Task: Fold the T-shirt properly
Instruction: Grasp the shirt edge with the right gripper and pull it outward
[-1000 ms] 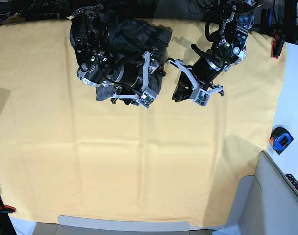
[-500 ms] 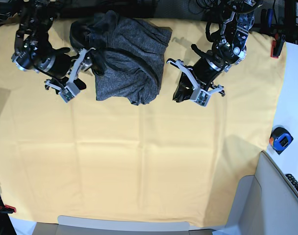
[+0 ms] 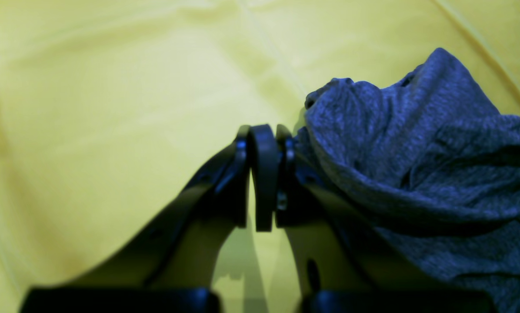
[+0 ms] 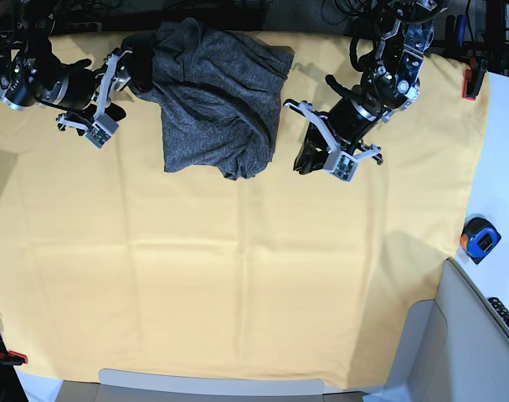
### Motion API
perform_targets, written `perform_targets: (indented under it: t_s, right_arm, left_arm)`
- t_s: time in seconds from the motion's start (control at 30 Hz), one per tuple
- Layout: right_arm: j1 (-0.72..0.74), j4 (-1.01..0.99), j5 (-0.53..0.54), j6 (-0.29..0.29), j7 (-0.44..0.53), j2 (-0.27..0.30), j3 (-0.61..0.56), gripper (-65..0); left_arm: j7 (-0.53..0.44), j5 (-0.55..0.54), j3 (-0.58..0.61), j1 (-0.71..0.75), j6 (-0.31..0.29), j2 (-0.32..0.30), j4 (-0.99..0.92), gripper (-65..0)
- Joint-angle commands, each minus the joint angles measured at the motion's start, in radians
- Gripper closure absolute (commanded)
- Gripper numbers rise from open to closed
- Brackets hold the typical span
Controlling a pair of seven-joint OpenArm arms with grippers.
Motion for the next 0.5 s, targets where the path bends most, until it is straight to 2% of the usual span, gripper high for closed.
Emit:
perform_targets:
  t_s: [0.0,0.1,0.27,0.4,0.47]
  right_arm:
    - [0.006,0.012,-0.005,0.004,0.016,0.013,-0.014,-41.3]
    - [0.037,0.012,-0.093,0.004,0.016,0.006,-0.111,-41.3]
    - [0.058,0.012,-0.234,0.004,0.016,-0.043,-0.276,-41.3]
    - [0.058,0.012,-0.292,0.004,0.017,-0.053,-0.325,-41.1]
    - [0.058,0.012,-0.294,0.004,0.017,-0.053,-0.327,-38.9]
  left_arm:
    - [-0.024,-0.006,-0.003,-0.007,-0.001,-0.003,0.017,0.0]
    - [-0.024,-0.008,-0.003,-0.007,0.001,-0.003,0.015,0.0]
    - [-0.024,-0.008,-0.003,-0.007,0.001,-0.003,0.015,0.0]
    - [-0.024,-0.008,-0.001,-0.007,0.001,-0.003,0.015,0.0]
    - [-0.024,-0.008,-0.001,-0.007,0.001,-0.003,0.015,0.0]
